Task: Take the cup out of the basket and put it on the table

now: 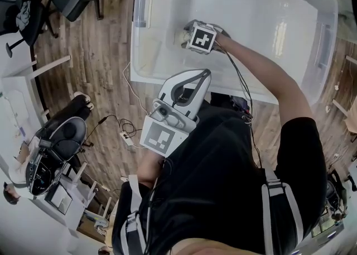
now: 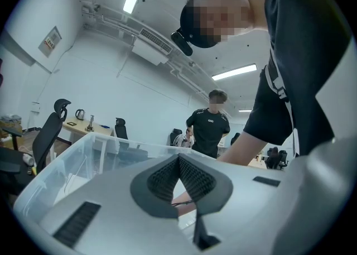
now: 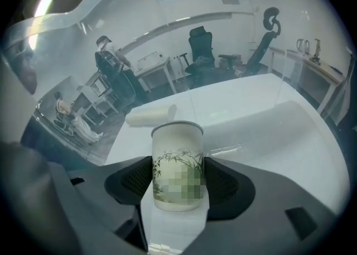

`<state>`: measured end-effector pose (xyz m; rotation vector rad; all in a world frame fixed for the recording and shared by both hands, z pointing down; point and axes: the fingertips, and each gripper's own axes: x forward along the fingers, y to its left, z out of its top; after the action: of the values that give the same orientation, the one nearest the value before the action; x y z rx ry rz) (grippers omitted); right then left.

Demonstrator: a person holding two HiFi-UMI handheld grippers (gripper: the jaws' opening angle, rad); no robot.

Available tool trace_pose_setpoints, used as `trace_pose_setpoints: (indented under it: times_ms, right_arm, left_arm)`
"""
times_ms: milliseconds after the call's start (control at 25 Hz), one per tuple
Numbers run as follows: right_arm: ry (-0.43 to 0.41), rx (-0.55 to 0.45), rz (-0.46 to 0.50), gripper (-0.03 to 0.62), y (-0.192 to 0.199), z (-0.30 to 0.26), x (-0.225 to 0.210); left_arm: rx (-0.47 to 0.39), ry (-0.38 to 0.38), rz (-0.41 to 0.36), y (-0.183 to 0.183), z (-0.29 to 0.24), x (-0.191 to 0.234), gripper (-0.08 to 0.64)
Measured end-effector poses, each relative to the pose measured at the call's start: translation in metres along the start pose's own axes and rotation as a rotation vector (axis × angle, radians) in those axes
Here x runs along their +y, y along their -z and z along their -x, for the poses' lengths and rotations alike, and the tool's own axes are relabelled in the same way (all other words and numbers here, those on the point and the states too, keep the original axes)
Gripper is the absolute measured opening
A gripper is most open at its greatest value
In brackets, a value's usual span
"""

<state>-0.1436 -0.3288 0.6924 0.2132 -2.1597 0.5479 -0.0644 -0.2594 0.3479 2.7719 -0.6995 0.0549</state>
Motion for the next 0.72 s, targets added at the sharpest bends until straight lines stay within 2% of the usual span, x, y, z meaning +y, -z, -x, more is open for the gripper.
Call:
trace_pose_setpoints:
  times_ms: [320, 560, 720]
  right_arm:
    - [-0.013, -0.015, -0.023, 0.279, -0.001, -0.001, -0.001]
    - [-0.022, -0.064, -0.049, 0.279, -0.011, 0.025, -0.001]
    - [0.017, -0.098, -0.058, 0.279, -0.016, 0.053, -0.007]
  left_arm:
    - [0.0, 0.0, -0.001, 0.005, 0.001, 0.002, 0.017]
    - [-0.005, -0.012, -0.002, 0.005, 0.001, 0.0, 0.017]
    - [-0.011, -0.014, -0.014, -0.001, 0.001, -0.001, 0.017]
